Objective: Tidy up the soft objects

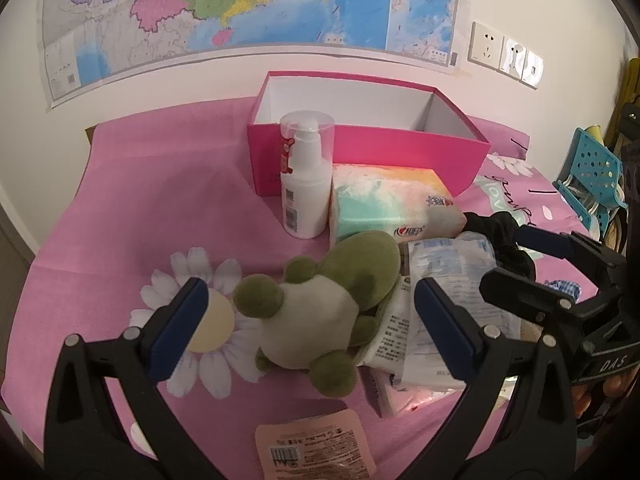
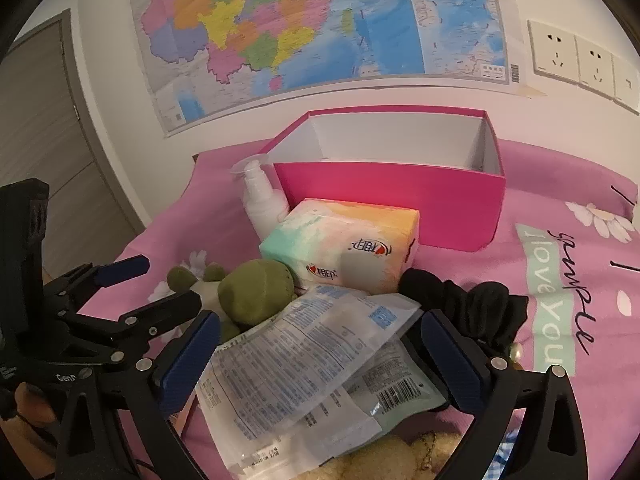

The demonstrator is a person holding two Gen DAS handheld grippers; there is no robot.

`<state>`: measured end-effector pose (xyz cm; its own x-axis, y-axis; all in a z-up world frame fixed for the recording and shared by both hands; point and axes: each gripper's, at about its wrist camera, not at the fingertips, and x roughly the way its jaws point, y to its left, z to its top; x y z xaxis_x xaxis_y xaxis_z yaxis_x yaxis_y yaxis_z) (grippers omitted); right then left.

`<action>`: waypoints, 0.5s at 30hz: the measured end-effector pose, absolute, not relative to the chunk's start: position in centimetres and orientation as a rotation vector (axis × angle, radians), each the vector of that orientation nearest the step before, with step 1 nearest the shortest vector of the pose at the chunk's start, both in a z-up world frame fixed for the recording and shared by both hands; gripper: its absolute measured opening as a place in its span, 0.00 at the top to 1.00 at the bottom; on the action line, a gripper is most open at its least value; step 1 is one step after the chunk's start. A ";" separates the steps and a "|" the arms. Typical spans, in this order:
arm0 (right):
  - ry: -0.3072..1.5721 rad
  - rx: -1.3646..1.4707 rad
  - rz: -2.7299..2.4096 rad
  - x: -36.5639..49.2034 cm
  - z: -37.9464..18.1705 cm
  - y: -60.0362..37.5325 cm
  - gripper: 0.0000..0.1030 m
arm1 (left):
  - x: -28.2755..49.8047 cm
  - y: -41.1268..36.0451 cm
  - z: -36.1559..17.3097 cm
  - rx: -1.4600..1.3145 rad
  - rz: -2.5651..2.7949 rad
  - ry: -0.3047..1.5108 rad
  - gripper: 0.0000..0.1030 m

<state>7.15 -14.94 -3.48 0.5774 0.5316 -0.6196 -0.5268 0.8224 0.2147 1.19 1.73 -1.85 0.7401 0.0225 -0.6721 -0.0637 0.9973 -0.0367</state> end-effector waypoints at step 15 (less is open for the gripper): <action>0.815 -0.001 0.729 9.3 -4.2 -12.4 0.24 | 2.1 4.5 -3.7 -0.131 -0.050 0.798 0.03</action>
<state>9.28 -12.43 -4.18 0.4595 0.5921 -0.6621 -0.5926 0.7596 0.2681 2.05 4.52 -3.72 0.6976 -0.0940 -0.7103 -0.0051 0.9907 -0.1361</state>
